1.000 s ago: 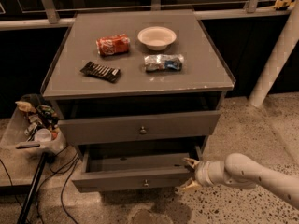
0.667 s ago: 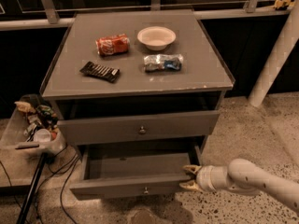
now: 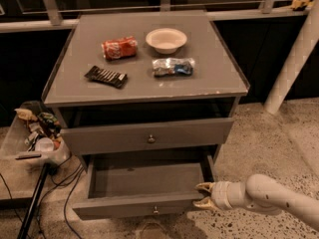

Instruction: Open middle drawer

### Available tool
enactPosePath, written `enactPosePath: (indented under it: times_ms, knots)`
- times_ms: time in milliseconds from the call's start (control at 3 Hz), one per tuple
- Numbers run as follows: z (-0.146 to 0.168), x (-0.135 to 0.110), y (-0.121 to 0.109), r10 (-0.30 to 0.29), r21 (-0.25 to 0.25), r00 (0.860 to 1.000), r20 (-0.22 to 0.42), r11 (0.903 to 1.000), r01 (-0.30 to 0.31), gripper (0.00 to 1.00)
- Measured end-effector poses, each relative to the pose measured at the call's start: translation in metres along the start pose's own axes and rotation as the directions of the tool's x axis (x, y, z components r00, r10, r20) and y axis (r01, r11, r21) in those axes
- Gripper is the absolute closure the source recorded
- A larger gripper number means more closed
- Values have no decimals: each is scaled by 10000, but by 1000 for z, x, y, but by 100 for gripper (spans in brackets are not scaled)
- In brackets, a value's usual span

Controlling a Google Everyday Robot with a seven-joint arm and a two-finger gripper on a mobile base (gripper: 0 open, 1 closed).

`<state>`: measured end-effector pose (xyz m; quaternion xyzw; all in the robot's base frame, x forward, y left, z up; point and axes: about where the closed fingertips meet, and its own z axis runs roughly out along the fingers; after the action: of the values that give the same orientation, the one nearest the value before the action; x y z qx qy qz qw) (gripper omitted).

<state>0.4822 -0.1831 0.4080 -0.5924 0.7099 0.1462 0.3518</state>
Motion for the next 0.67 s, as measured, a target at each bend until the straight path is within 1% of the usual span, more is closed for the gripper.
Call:
enactPosePath:
  times_ms: [333, 667]
  knots:
    - [-2, -2, 0, -87, 54, 10000, -7, 9999, 88, 100]
    - [-2, -2, 0, -88, 54, 10000, -7, 9999, 88, 81]
